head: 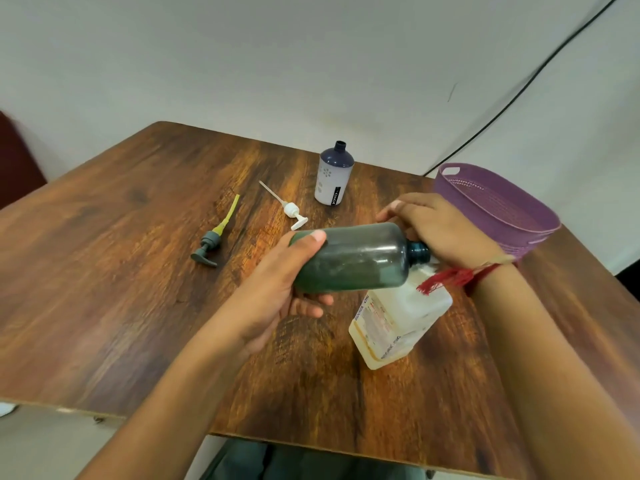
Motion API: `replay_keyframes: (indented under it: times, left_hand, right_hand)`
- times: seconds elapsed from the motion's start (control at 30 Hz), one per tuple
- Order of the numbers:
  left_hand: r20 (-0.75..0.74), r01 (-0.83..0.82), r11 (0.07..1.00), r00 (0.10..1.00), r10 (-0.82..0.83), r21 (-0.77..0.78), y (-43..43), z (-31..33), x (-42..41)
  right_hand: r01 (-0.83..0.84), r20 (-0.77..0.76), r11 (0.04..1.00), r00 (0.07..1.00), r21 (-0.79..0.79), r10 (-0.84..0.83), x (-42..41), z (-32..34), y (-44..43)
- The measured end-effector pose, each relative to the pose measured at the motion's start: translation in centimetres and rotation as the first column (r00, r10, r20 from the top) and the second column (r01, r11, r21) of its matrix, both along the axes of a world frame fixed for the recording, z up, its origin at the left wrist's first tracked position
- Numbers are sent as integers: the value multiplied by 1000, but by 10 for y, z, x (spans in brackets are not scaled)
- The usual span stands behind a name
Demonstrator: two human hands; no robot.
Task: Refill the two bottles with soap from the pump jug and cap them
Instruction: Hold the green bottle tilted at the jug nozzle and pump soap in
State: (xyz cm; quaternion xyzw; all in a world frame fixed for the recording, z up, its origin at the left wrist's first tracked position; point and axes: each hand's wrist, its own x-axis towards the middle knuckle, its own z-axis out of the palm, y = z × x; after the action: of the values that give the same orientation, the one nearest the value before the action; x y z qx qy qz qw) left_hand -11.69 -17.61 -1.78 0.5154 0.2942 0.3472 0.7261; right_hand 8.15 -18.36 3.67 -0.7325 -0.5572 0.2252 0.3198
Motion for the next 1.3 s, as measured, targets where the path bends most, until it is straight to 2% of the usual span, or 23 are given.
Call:
replay_keyframes:
  times: [0.2,0.23,0.37,0.47,0.6,0.67,0.77,0.83,1.13,1.23,1.3]
  left_hand:
    - [27,12,1000,1000,-12,-9,-1,6,2]
    - [31,4,1000,1000,-4,-9,0,6,1]
    - [14,-25,999,1000,25,-37,2,4,1]
    - [7,-25,999,1000,26,-43,2,5,-1]
    - [3,-8,1000,1000,8,-19,-2,9,0]
    - [1,-31,999,1000,31,-10,-2,9,1]
    - [-17,-58,998,998,58,10,-2,6,1]
    - [-25,-65,998,998,65,5,-2,5,1]
    - [21,-42,999,999,42,25,-3,8,5]
    - [-12,-67,997,998,68,43,0,6,4]
    - [-38,-69,996,997,72,58,-1,4,5]
  right_hand:
    - [-78,238,991,966,-109,102,0,22,4]
    - [-76,241,992,965,-103,99,0,23,5]
    - [5,94,1000,996,9,-6,-3,9,3]
    - [-16,168,1000,986,-10,18,-3,7,1]
    - [-80,281,984,952,-159,122,-1,25,2]
    - [-104,259,979,955,-174,148,0,26,6]
    - [-84,104,993,990,-86,93,-2,15,6]
    - [-51,55,998,997,-47,54,-2,7,5]
    - [-104,180,984,975,-143,129,1,23,7]
    - [-72,116,993,990,-94,83,1,10,8]
    - [-55,130,995,989,-88,67,1,6,4]
